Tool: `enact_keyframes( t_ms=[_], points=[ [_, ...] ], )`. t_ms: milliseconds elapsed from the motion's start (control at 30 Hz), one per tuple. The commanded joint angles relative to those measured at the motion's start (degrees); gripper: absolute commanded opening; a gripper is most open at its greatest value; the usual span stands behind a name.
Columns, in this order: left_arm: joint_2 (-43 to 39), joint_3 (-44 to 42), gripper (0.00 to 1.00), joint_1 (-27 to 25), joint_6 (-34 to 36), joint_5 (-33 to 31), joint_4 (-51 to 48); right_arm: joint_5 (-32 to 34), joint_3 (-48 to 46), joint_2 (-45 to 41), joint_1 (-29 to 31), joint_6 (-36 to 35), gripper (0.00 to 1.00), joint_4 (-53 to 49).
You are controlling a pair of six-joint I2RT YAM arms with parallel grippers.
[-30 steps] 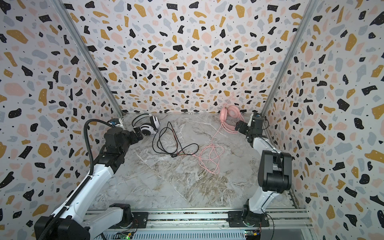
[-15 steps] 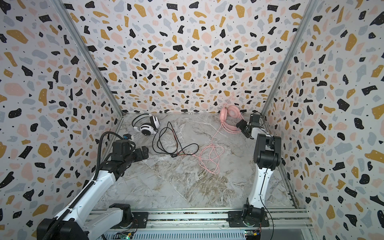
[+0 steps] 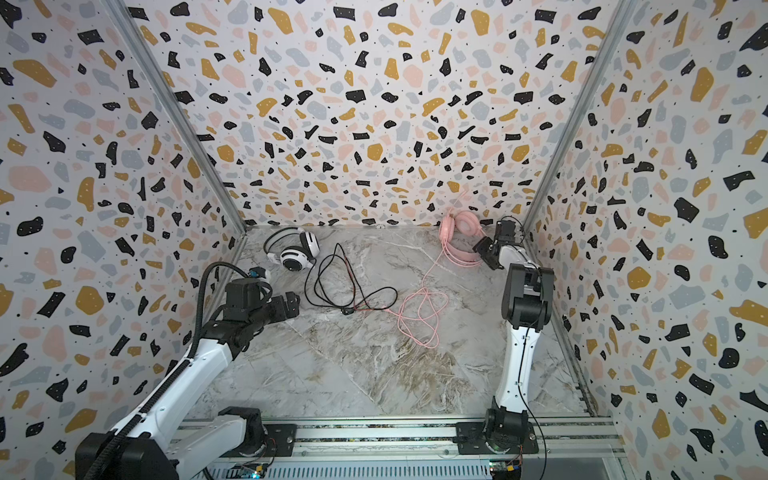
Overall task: Wrap the headphones
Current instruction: 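Reach the right gripper to the pink headset headband and grasp it, then lift the pink headset with the right gripper while the left gripper approaches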
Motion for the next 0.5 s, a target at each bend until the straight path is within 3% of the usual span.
enact_keyframes(
  t_ms=[0, 133, 300, 467],
  points=[
    [-0.16, 0.91, 1.00, 0.29, 0.42, 0.94, 1.64, 1.26, 2.47, 0.34, 1.58, -1.66, 0.60, -2.45],
    [-0.92, 0.77, 1.00, 0.30, 0.31, 0.33, 1.79, -3.28, -0.42, -1.62, 1.10, -2.27, 0.33, 2.52],
    [-1.25, 0.68, 1.00, 0.29, 0.26, 0.27, 1.95, -3.26, -10.73, -9.88, 0.27, -1.00, 0.18, 11.01],
    [-1.47, 0.69, 1.00, 0.29, 0.16, 1.27, 2.09, -3.44, -17.66, -18.23, -0.04, -4.29, 0.10, 12.97]
  ],
)
